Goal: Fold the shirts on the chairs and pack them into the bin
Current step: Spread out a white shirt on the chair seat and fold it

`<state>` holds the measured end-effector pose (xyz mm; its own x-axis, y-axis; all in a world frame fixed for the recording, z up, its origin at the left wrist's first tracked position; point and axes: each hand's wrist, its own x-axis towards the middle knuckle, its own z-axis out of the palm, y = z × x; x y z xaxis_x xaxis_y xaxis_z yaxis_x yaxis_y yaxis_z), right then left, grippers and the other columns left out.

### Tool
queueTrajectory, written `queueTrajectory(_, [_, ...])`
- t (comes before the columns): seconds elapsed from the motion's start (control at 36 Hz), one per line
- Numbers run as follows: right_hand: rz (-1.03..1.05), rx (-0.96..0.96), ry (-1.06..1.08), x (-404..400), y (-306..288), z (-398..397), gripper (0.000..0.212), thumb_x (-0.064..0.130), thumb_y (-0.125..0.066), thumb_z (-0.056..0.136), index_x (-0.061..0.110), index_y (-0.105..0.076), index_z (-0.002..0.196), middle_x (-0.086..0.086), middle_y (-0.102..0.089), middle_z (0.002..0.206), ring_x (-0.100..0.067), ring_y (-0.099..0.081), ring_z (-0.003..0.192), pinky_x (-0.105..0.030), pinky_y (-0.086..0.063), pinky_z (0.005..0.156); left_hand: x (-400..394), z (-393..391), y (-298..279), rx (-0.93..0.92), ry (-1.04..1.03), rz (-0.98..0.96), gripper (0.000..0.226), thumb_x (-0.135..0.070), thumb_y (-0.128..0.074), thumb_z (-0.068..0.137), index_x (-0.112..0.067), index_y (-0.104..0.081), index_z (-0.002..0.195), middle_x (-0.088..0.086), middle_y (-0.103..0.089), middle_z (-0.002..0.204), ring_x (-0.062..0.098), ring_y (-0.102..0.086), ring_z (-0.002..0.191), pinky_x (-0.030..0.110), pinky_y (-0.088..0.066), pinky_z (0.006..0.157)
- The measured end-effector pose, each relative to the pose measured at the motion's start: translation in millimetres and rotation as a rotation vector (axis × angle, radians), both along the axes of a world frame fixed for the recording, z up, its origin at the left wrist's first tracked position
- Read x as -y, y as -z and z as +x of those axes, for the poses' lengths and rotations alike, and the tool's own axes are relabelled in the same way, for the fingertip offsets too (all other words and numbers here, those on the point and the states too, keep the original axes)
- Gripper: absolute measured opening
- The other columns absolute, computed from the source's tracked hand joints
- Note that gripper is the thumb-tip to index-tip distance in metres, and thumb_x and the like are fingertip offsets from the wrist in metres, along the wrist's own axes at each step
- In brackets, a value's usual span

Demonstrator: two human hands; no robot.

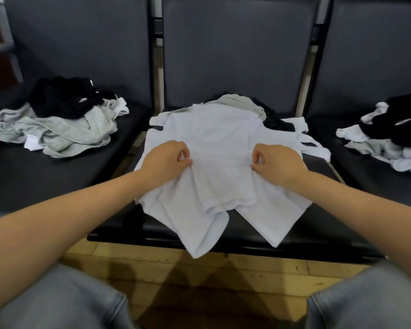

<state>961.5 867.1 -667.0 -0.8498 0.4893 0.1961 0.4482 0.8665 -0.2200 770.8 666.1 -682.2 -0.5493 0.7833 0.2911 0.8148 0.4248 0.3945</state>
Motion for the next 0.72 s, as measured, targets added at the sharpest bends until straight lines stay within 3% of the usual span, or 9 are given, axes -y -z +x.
queueTrajectory(0.11, [-0.134,-0.056,-0.018,-0.5,1.5,-8.3,0.007,0.020,-0.062,0.090,0.021,-0.056,0.087,0.013,-0.048,0.069,-0.012,-0.048,0.071,-0.026,-0.035,0.059,-6.6,5.3,-6.9,-0.024,-0.023,-0.009,0.032,-0.021,-0.064,0.089,-0.019,-0.054,0.120,0.000,-0.049,0.096,0.016,-0.048,0.083,0.026,-0.033,0.071])
queueTrajectory(0.17, [-0.215,-0.101,-0.037,1.4,-0.4,-9.9,0.005,0.021,-0.062,0.090,0.022,-0.058,0.087,0.012,-0.053,0.070,-0.007,-0.049,0.066,-0.023,-0.038,0.059,-6.9,12.8,-13.2,-0.048,0.009,0.013,0.037,-0.017,-0.062,0.090,-0.021,-0.052,0.126,-0.001,-0.047,0.099,0.014,-0.046,0.084,0.026,-0.034,0.072])
queueTrajectory(0.22, [-0.253,-0.123,-0.084,5.2,-4.5,-9.2,0.004,0.021,-0.061,0.091,0.021,-0.061,0.088,0.010,-0.057,0.072,-0.005,-0.051,0.065,-0.027,-0.044,0.065,-5.4,21.8,-19.6,-0.043,0.051,0.039,0.030,-0.019,-0.061,0.091,-0.023,-0.054,0.120,-0.003,-0.049,0.097,0.011,-0.046,0.080,0.024,-0.035,0.071])
queueTrajectory(0.31, [-0.291,-0.137,-0.174,13.4,-11.6,-1.9,0.009,0.024,-0.062,0.092,0.019,-0.060,0.084,0.010,-0.057,0.069,-0.005,-0.050,0.059,-0.024,-0.044,0.064,-0.1,39.4,-28.6,0.052,0.112,0.065,0.006,-0.028,-0.062,0.091,-0.025,-0.056,0.093,-0.008,-0.051,0.082,0.006,-0.046,0.068,0.022,-0.036,0.066])
queueTrajectory(0.36, [-0.344,-0.120,-0.218,18.5,-14.9,5.0,0.018,0.027,-0.063,0.092,0.018,-0.057,0.077,0.011,-0.054,0.060,-0.004,-0.049,0.050,-0.019,-0.043,0.057,5.7,53.0,-33.2,0.167,0.143,0.035,0.017,-0.035,-0.062,0.090,-0.023,-0.055,0.080,-0.009,-0.052,0.073,0.006,-0.045,0.063,0.022,-0.038,0.063])
queueTrajectory(0.42, [-0.385,-0.093,-0.252,23.3,-16.4,12.6,0.022,0.029,-0.065,0.091,0.017,-0.056,0.074,0.011,-0.053,0.055,-0.004,-0.048,0.046,-0.018,-0.042,0.056,12.2,65.5,-35.9,0.226,0.169,-0.025,0.027,-0.047,-0.064,0.085,-0.021,-0.057,0.080,-0.008,-0.054,0.073,0.007,-0.046,0.064,0.023,-0.040,0.065])
queueTrajectory(0.53, [-0.383,-0.020,-0.302,33.0,-18.1,24.9,0.023,0.031,-0.066,0.090,0.019,-0.056,0.073,0.012,-0.054,0.059,-0.001,-0.048,0.054,-0.014,-0.040,0.058,22.7,84.4,-31.8,0.179,0.212,-0.318,0.058,-0.076,-0.061,0.065,-0.032,-0.056,0.104,-0.014,-0.052,0.091,0.005,-0.051,0.081,0.026,-0.045,0.077])
queueTrajectory(0.64, [-0.409,0.118,-0.267,43.4,-14.2,32.9,0.018,0.039,-0.066,0.088,0.023,-0.058,0.086,0.013,-0.059,0.077,0.003,-0.053,0.065,-0.015,-0.039,0.063,27.4,90.0,-18.1,0.047,0.206,-0.384,0.040,-0.052,-0.060,0.085,-0.030,-0.054,0.117,-0.008,-0.041,0.100,0.014,-0.046,0.099,0.031,-0.042,0.089])
queueTrajectory(0.72, [-0.364,0.164,-0.189,50.3,-8.4,36.5,0.033,0.052,-0.066,0.084,0.026,-0.057,0.101,0.006,-0.059,0.094,-0.008,-0.056,0.081,-0.024,-0.045,0.074,27.0,88.2,-16.3,0.059,0.188,-0.316,0.017,-0.036,-0.055,0.090,-0.028,-0.058,0.105,-0.007,-0.043,0.090,0.017,-0.050,0.091,0.028,-0.040,0.074])
